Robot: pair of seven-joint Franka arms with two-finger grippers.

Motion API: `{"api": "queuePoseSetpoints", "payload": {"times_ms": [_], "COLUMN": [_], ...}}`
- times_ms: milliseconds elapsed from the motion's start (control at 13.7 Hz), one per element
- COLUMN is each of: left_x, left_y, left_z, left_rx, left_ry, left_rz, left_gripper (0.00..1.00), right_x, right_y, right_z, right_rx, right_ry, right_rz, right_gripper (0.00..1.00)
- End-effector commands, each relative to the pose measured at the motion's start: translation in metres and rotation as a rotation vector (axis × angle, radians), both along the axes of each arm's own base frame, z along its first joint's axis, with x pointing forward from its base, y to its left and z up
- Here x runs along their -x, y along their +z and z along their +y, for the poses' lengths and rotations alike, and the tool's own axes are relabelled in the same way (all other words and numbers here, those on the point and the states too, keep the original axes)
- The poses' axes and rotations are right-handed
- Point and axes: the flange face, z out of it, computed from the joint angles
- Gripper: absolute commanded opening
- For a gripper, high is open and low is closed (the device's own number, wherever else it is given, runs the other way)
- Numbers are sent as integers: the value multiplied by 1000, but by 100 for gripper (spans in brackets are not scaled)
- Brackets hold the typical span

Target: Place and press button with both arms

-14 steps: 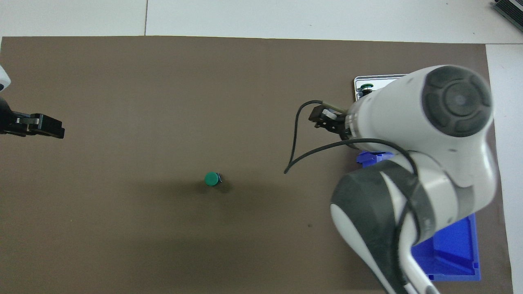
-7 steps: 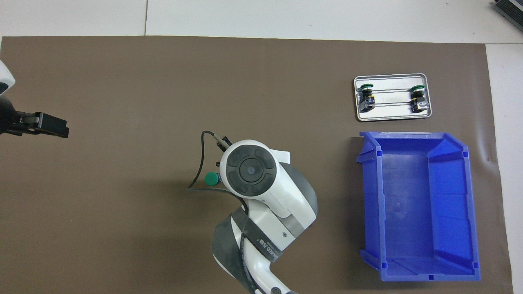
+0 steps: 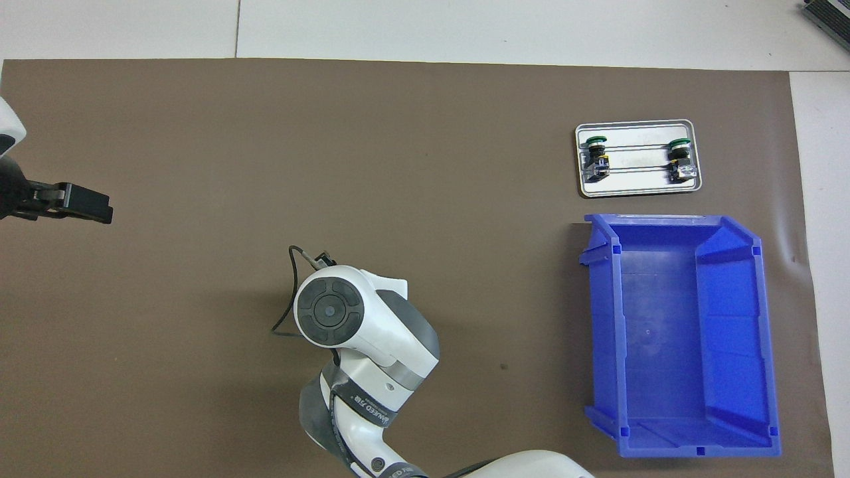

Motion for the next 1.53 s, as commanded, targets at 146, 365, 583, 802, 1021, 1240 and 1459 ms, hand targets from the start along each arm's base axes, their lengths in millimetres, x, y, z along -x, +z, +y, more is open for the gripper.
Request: {"api": "queuePoseSetpoints", "payload": {"times_ms": [146, 365, 583, 802, 1021, 1240, 1459], "left_x": [2, 2, 2, 2, 2, 2, 2], "left_y": [-1, -1, -1, -1, -1, -1, -1], "left_z": [2, 1, 2, 2, 2, 2, 2], "left_rx": [2, 2, 2, 2, 2, 2, 2], "left_ry": [2, 0, 2, 2, 2, 2, 2], "left_rz": [-12, -12, -12, -12, -12, -12, -12], "left_gripper": [100, 100, 100, 100, 100, 100, 100], "right_x": [-2, 3, 6, 5, 0, -9, -31], "right_y": [-11, -19, -26, -27, -22, -10, 51], "right_z": [7, 6, 4, 4, 3, -3, -49], "right_rx": [-21, -15, -21, -23, -33, -17, 17], "right_ry": [-20, -17, -21, -23, -25, 21, 119], "right_rz": [-33, -24, -25, -25, -29, -39, -21], "right_gripper": [98, 95, 89, 32, 0, 0, 0]}}
